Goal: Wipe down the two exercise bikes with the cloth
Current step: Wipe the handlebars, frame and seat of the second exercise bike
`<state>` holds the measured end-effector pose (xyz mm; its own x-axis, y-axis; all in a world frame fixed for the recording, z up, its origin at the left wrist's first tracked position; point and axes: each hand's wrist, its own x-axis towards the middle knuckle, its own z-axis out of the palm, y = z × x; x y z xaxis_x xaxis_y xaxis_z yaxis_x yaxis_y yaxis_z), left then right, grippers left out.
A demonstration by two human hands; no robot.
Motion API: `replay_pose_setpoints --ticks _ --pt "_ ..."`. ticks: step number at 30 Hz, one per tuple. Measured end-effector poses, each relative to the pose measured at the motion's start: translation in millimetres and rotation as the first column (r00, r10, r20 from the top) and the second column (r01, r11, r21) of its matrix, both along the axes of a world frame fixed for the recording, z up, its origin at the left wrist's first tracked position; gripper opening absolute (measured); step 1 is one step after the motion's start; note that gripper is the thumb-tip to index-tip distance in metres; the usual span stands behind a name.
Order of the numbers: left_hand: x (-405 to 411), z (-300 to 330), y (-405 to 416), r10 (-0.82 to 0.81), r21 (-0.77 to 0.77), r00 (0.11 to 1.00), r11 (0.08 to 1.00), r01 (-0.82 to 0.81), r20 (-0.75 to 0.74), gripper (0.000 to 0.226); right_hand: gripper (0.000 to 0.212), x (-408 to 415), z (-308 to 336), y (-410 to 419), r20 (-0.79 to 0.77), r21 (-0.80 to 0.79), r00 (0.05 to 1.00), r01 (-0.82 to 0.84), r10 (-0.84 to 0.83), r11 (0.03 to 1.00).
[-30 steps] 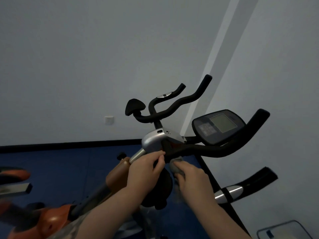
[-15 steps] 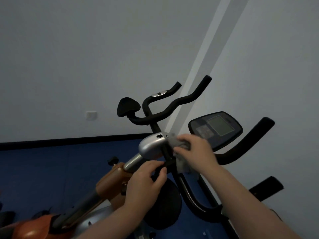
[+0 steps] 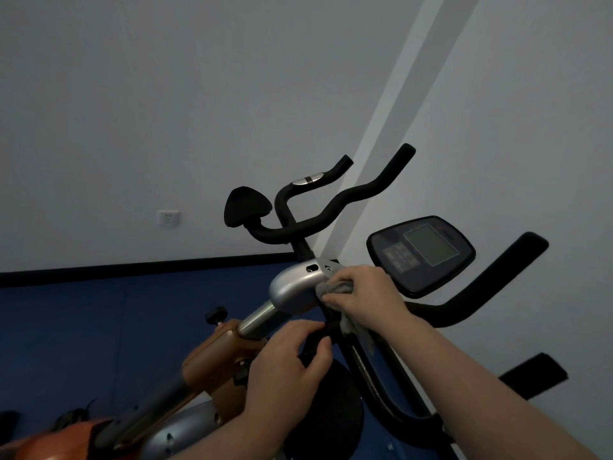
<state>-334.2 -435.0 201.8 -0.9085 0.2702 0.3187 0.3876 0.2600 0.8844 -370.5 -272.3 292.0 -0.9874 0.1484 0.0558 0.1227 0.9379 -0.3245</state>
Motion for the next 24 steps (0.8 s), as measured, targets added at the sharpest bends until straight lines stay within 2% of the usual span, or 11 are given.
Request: replay_pose_setpoints --ticks 3,5,7,11,14,17,19,24 --pt "2.4 -0.4 -1.9 -0.011 -0.015 1.000 1.000 0.011 0.006 0.015 0.011 6.3 7.7 8.5 0.146 -0.043 0.985 -0.089 0.094 0.995" --pt "2.5 -0.9 -2.7 -0.020 -0.026 1.000 0.999 0.020 0.013 0.017 0.012 4.8 8.7 11.2 0.183 -0.077 0.978 -0.086 0.099 0.993" --pt "1.0 0.2 -2.6 -0.023 -0.031 0.999 0.999 0.024 0.022 0.015 0.014 -1.9 3.7 8.1 0.148 -0.066 0.986 -0.063 0.072 0.996" --pt "0.3 2.6 -1.1 -0.009 -0.026 0.999 1.000 0.009 0.031 0.015 0.017 -5.0 -8.2 -4.5 -0.049 -0.033 0.998 -0.039 0.037 0.999" --pt "3.4 2.6 -1.0 -0.005 -0.021 1.000 1.000 0.006 0.030 0.014 0.018 2.9 -1.8 3.9 0.043 0.062 0.993 -0.108 0.105 0.992" --pt "3.3 1.6 -2.0 -0.002 -0.012 0.999 1.000 0.003 0.035 0.013 0.018 11.5 8.0 11.1 0.170 -0.012 0.972 -0.162 0.162 0.987" --pt "3.4 2.0 -1.9 -0.002 -0.011 0.999 1.000 0.003 0.036 0.013 0.026 17.5 6.7 8.4 0.150 -0.014 0.971 -0.187 0.187 0.982" --pt "2.0 2.6 -1.9 0.014 -0.014 0.999 1.000 -0.013 0.050 0.013 0.012 4.6 0.8 0.1 0.014 -0.002 0.989 -0.150 0.150 0.989"
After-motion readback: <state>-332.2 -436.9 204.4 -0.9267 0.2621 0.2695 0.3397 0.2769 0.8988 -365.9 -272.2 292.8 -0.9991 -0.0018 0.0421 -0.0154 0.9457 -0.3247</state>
